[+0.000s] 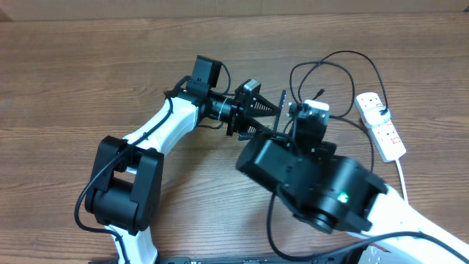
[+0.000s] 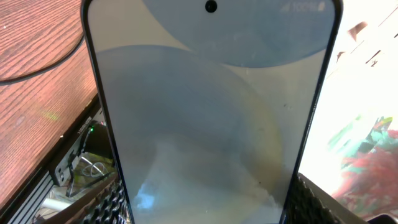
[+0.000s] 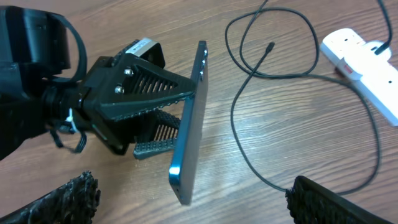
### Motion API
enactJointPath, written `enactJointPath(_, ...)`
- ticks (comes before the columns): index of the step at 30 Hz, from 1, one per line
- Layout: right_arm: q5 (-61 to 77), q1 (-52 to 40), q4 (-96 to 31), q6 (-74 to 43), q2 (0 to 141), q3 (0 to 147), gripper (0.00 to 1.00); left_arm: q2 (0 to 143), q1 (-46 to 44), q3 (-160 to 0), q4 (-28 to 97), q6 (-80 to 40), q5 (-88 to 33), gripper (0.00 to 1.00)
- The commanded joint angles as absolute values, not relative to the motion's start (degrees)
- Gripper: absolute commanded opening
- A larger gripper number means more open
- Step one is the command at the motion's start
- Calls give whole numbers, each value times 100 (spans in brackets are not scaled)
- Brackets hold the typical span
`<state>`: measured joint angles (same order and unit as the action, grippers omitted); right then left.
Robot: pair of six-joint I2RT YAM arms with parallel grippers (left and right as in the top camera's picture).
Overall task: Plug charger to phone and switch on socket
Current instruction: 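Grasp the phone's edge with the right gripper beside the left gripper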
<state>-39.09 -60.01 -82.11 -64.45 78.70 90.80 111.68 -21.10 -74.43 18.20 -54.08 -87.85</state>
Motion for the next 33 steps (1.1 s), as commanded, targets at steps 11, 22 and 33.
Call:
enactJointPath(11, -4235, -6042, -7837, -6997, 8329, 8724, 93, 11196, -2058, -7601, 1789, -5535, -8980, 46)
enactJointPath(22, -4477, -6042, -7725, -7120, 8680, 8508, 89, 11196, -2058, -7601, 1791, -5537, -8980, 46)
enactJointPath(33, -4670, -6042, -7723, -7118, 8997, 8501, 74, 11196, -2058, -7603, 1791, -5537, -8982, 46)
